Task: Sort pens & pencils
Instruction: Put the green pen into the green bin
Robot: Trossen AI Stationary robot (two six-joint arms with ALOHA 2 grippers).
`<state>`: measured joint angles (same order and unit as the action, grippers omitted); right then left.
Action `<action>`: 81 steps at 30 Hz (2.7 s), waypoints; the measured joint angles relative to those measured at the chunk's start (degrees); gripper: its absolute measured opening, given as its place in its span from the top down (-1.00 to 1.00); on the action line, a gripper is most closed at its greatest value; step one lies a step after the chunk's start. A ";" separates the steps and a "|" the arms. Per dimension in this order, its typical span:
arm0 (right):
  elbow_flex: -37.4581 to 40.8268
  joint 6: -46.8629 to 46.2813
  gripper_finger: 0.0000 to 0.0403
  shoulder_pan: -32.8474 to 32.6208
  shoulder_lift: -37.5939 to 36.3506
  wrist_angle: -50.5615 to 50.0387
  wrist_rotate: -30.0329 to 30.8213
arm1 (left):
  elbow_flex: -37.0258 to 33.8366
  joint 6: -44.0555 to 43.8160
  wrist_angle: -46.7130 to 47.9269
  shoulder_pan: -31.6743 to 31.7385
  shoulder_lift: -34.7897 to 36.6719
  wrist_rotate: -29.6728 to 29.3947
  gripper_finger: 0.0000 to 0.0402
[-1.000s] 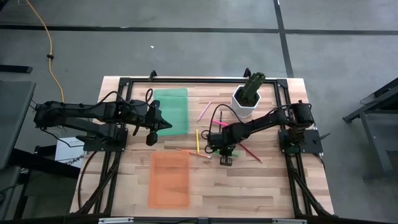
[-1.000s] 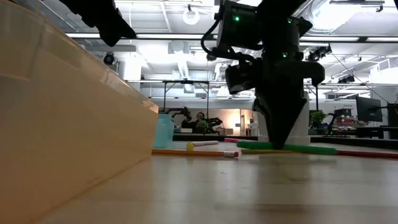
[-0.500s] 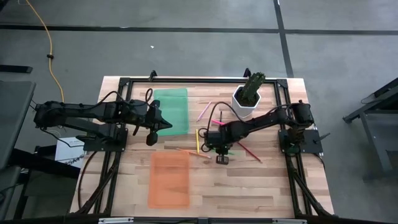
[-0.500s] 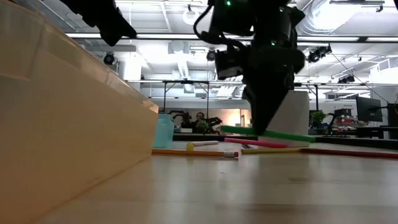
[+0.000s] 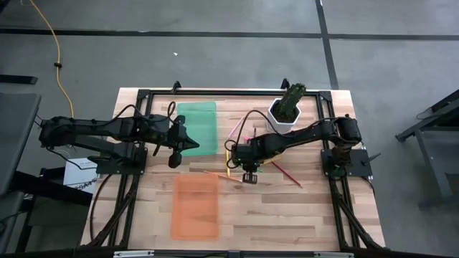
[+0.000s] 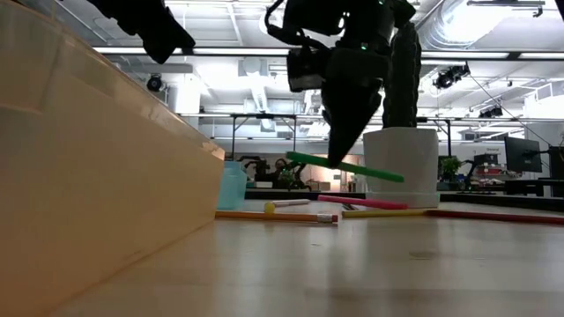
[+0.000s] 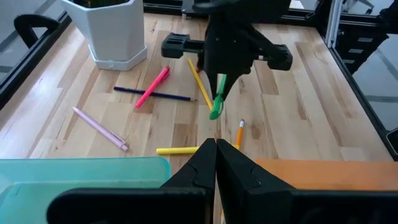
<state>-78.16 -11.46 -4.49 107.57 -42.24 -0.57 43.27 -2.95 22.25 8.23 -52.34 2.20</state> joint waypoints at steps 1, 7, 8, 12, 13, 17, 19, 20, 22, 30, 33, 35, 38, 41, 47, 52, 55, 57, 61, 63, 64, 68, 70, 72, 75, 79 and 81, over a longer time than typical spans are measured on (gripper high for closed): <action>-0.43 0.15 0.86 0.02 0.00 -0.04 0.50 | 0.00 -0.14 -0.17 0.00 0.00 0.27 1.00; -3.84 1.45 0.86 0.11 -0.02 -0.10 3.19 | 0.00 0.40 -3.55 0.01 0.00 0.41 1.00; -4.44 1.46 0.86 0.11 -0.02 -0.44 3.69 | 0.00 0.79 -3.88 0.02 0.00 0.41 1.00; -6.99 1.45 0.86 0.48 -0.04 -1.80 5.22 | 0.00 1.28 -4.88 0.00 0.02 0.41 1.00; -7.82 1.30 0.86 0.70 -0.04 -1.99 5.82 | 0.00 1.31 -4.97 0.01 0.02 0.41 1.00; -12.27 1.31 0.86 1.84 -0.06 -2.35 7.34 | -0.01 1.91 -5.97 0.02 0.02 0.41 0.90; -14.49 1.90 0.86 2.35 -0.10 -3.41 8.25 | 0.00 2.37 -6.04 0.04 0.02 0.38 0.79; -15.50 2.42 0.86 2.57 -0.11 -4.46 8.87 | -0.01 2.51 -6.05 0.04 0.02 0.18 0.72; -17.32 3.38 0.86 3.02 -0.11 -6.58 10.05 | 0.00 2.57 -6.07 0.04 0.02 -0.87 0.58; -21.38 4.68 0.86 4.25 -0.11 -10.99 12.13 | -0.02 3.90 -14.39 0.06 0.56 -7.99 0.16; -22.83 5.06 0.86 4.44 -0.11 -11.13 12.61 | -0.02 4.25 -18.15 0.07 1.06 -9.62 0.14; -24.05 5.32 0.86 4.70 -0.11 -11.55 13.10 | -0.01 4.67 -20.19 0.44 1.58 -10.42 0.15; -26.91 5.54 0.86 5.59 -0.10 -12.61 13.29 | -0.02 4.66 -20.19 2.15 2.84 -9.77 0.21; -30.19 6.09 0.86 6.60 -0.11 -12.81 13.64 | -0.02 4.18 -20.14 4.28 3.83 -6.84 0.27; -37.69 6.96 0.86 7.52 -0.11 -12.35 13.59 | -0.02 3.11 -22.93 7.16 4.66 -1.31 0.37; -43.05 7.48 0.86 7.52 -0.11 -11.54 13.61 | -0.02 3.13 -25.22 7.25 4.61 -0.72 0.39; -45.36 7.48 0.86 7.33 -0.11 -11.53 13.55 | -0.02 2.79 -26.08 7.25 4.59 -0.95 0.38; -46.58 7.83 0.86 7.06 -0.11 -11.48 13.17 | -0.02 2.68 -26.43 7.25 4.59 -1.27 0.38; -47.07 7.91 0.86 6.02 -0.11 -9.64 10.93 | -0.02 1.79 -29.24 7.25 3.63 -1.29 0.38; -47.04 8.42 0.86 5.42 -0.11 -9.29 10.86 | -0.02 1.13 -30.65 7.25 2.85 -0.99 0.38; -47.04 8.75 0.86 5.13 -0.11 -9.20 10.91 | -0.02 0.98 -31.38 7.25 2.42 -0.78 0.38; -47.02 8.88 0.86 4.28 -0.11 -8.50 10.89 | -0.02 -0.16 -33.97 7.14 0.70 0.30 0.38; -47.02 8.92 0.86 4.03 -0.11 -8.45 10.90 | -0.02 -0.92 -35.52 7.14 -0.23 1.61 0.38; -47.00 8.92 0.86 3.78 -0.11 -8.49 10.88 | -0.02 -1.80 -36.66 7.14 -0.97 2.28 0.38; -47.00 8.93 0.86 3.41 -0.11 -8.48 10.90 | -0.02 -2.03 -37.51 7.14 -1.55 2.76 0.38; -46.98 8.83 0.86 3.28 -0.11 -8.49 10.92 | -0.02 -2.08 -39.30 7.14 -1.57 3.43 0.38; -46.97 8.84 0.86 3.29 -0.11 -8.48 10.91 | -0.02 -2.51 -39.98 7.14 -1.55 3.70 0.38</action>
<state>-125.13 -2.63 -1.21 107.46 -50.72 10.34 43.24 -5.46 -17.73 15.38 -53.89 5.90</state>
